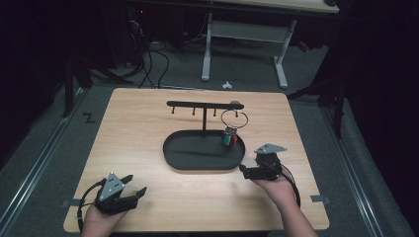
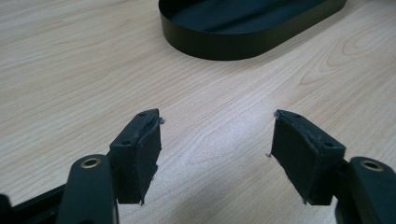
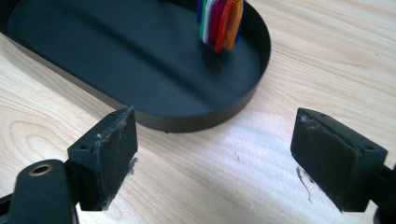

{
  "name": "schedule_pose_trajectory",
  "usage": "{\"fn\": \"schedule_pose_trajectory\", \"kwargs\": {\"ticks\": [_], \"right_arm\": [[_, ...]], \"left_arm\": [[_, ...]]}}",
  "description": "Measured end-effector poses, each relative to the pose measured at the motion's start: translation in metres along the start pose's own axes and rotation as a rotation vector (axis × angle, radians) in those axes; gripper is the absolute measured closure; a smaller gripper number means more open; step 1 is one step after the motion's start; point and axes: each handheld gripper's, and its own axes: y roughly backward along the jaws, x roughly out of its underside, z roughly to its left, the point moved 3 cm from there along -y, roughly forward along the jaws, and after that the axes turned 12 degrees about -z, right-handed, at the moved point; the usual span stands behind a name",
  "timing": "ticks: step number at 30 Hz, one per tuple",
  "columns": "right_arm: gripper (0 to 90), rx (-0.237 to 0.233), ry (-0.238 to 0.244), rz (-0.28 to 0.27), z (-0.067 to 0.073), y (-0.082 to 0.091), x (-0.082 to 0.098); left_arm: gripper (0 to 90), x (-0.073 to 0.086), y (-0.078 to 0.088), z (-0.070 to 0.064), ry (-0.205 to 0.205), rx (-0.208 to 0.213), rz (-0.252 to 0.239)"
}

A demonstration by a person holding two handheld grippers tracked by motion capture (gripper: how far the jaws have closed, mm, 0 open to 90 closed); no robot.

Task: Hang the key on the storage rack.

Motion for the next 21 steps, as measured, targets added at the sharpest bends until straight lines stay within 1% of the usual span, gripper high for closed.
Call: {"fn": "schedule_pose_trajectory", "kwargs": {"ticks": [1,2,3,4,5,6,7,8,9,10,11,12,14,15,17,19,21], "right_arm": [[14.4,0.017,-0.015,-0.061,0.002,0.004,0.013],[14.4,0.017,-0.015,-0.061,0.002,0.004,0.013],[13.2,0.025,-0.047,-0.095,0.004,0.008,0.026],[13.2,0.025,-0.047,-0.095,0.004,0.008,0.026],[11.8,0.035,-0.048,-0.111,0.006,0.012,0.032],[11.2,0.057,-0.044,-0.158,0.008,0.019,0.040],[10.4,0.062,-0.034,-0.249,0.012,0.032,0.055],[10.4,0.062,-0.034,-0.249,0.012,0.032,0.055],[10.3,0.037,-0.022,-0.213,0.014,0.041,0.056],[10.3,0.037,-0.022,-0.213,0.014,0.041,0.056],[13.5,0.069,-0.054,-0.261,0.012,0.049,0.064],[13.5,0.069,-0.054,-0.261,0.012,0.049,0.064],[13.1,0.053,-0.088,-0.235,0.009,0.046,0.068],[12.8,0.066,-0.074,-0.219,0.006,0.042,0.070],[12.0,0.070,-0.076,-0.209,0.005,0.040,0.071],[11.6,0.072,-0.091,-0.198,0.004,0.037,0.071],[11.8,0.075,-0.087,-0.200,0.005,0.036,0.071]], "left_arm": [[33.4,0.000,0.000,0.000,-0.002,0.002,0.003],[33.4,0.000,-0.001,0.000,-0.003,0.003,0.004],[33.2,0.001,-0.002,0.000,-0.004,0.004,0.007],[33.1,0.001,-0.002,0.000,-0.004,0.004,0.007],[33.1,0.001,-0.002,-0.001,-0.006,0.004,0.009],[33.1,0.001,-0.002,-0.001,-0.007,0.003,0.011],[33.1,0.001,-0.002,-0.001,-0.007,0.003,0.012],[33.1,0.001,-0.002,-0.002,-0.007,0.006,0.011],[33.0,0.000,-0.004,-0.004,-0.016,0.011,0.013],[33.0,0.000,-0.004,-0.004,-0.016,0.011,0.013],[33.0,0.000,-0.004,-0.005,-0.022,0.013,0.017],[33.0,0.000,-0.005,-0.005,-0.026,0.016,0.017],[32.9,-0.001,-0.005,-0.007,-0.027,0.019,0.014],[32.9,-0.001,-0.006,-0.007,-0.031,0.024,0.019],[32.8,-0.001,-0.006,-0.007,-0.033,0.024,0.020],[32.7,-0.001,-0.007,-0.005,-0.029,0.025,0.018],[32.6,0.000,-0.007,-0.003,-0.022,0.024,0.016]]}}
